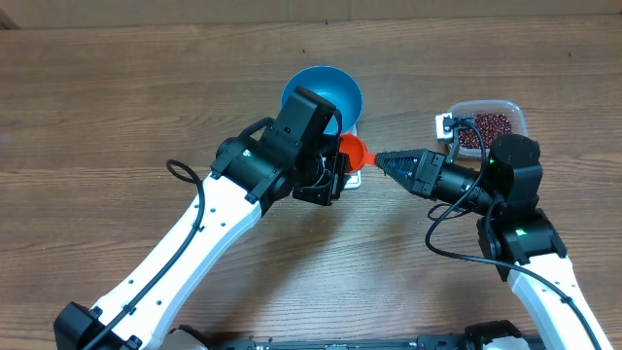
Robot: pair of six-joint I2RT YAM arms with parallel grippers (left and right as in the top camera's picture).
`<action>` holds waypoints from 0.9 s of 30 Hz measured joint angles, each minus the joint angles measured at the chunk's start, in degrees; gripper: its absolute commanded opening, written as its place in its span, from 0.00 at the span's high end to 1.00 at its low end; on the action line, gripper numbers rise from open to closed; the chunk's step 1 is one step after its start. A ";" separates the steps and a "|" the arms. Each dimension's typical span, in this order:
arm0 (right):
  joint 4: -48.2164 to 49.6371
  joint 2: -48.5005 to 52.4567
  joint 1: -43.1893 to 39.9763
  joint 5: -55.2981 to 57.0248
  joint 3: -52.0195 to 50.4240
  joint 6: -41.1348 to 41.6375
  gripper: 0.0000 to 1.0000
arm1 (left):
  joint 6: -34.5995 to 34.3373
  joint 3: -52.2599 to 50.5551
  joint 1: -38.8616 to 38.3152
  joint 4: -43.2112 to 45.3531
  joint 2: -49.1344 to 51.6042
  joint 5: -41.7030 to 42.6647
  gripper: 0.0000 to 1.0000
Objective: Scoop item into bowl and weigh 150g on scale
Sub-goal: 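Move the right gripper to the scoop's blue handle and grasp it, then release the scoop from the left gripper, carry it right toward beans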
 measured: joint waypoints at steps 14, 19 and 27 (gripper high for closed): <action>-4.33 0.00 0.00 5.16 0.00 -5.90 0.96 | 8.96 0.00 0.76 -0.24 0.00 1.57 0.00; -11.65 0.00 0.00 13.11 0.00 -10.27 0.96 | 17.66 0.00 2.19 -0.46 0.00 4.26 0.00; -22.64 0.00 0.00 22.88 2.99 -14.86 0.96 | 34.71 0.00 4.44 -0.55 0.00 7.82 0.00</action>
